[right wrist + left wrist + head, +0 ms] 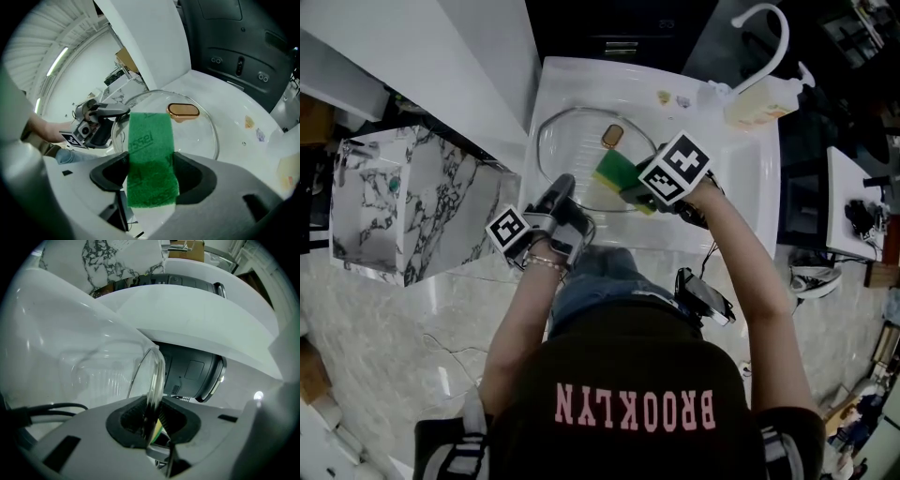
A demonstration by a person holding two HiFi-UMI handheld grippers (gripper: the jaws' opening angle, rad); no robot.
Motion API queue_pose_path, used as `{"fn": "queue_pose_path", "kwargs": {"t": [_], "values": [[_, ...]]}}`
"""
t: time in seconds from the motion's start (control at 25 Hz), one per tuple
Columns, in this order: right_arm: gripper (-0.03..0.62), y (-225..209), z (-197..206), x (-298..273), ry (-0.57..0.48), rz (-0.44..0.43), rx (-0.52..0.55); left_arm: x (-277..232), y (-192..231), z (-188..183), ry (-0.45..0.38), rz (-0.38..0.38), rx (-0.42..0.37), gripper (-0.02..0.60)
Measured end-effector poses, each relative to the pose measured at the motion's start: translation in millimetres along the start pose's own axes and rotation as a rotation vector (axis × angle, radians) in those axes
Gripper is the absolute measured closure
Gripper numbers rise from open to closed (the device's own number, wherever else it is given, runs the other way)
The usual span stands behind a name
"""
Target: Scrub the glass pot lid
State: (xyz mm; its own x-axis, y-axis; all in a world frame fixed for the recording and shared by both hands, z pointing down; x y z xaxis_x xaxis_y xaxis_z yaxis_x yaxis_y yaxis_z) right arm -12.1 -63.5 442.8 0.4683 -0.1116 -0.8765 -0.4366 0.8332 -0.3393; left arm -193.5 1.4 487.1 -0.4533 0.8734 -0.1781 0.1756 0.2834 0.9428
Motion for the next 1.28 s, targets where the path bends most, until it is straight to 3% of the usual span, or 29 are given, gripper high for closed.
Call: {"fn": "queue_pose_path", "kwargs": {"t": [0.16,0.4,0.68,0.84,1.08,1.28], "values": [[0.303,-9.4,5.5,0.0,0.047,-0.056,0.012,2.9,-0.1,0.0,-0.001,-0.003,0.005,0.526],[0.303,-46.4,12.9,-2.9,0.096,0.009,0.033,3.5,-1.3,1.2,0.017,-0.007,0.017,0.526],[0.303,-85.9,3.9,-14.0,0.166,-0.115,0.129,4.2,0.0,0.4,0.007,-0.021,0.018,0.522],[0.303,-113.8,-1.8,-23.2,0.206,-0.079,0.137,4.4,-0.5,0.4,-0.005,-0.028,0.016,0.522],[0.306,-148.9,-17.5,-36.3,0.144,-0.051,0.033,5.8,1.8,1.3,-0.022,-0.042,0.016,0.518],[0.306,-174.3,-26.6,-45.5,0.107,0.070,-0.010,6.7,4.8,3.0,-0.031,-0.047,0.023,0.514]]}}
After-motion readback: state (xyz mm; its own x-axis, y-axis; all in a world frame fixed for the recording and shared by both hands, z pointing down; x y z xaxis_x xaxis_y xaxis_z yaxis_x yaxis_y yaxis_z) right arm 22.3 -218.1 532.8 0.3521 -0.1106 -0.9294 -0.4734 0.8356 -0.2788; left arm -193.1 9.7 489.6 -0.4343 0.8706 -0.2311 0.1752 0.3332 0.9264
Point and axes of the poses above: the fingertips, and each gripper's own axes: x backward along the fingers, y to its left, z out of its underside, the point moved 7 cm from there along x, backward along the fingers, and after that the axes turned 2 degrees about x, right-handed, at the moved point
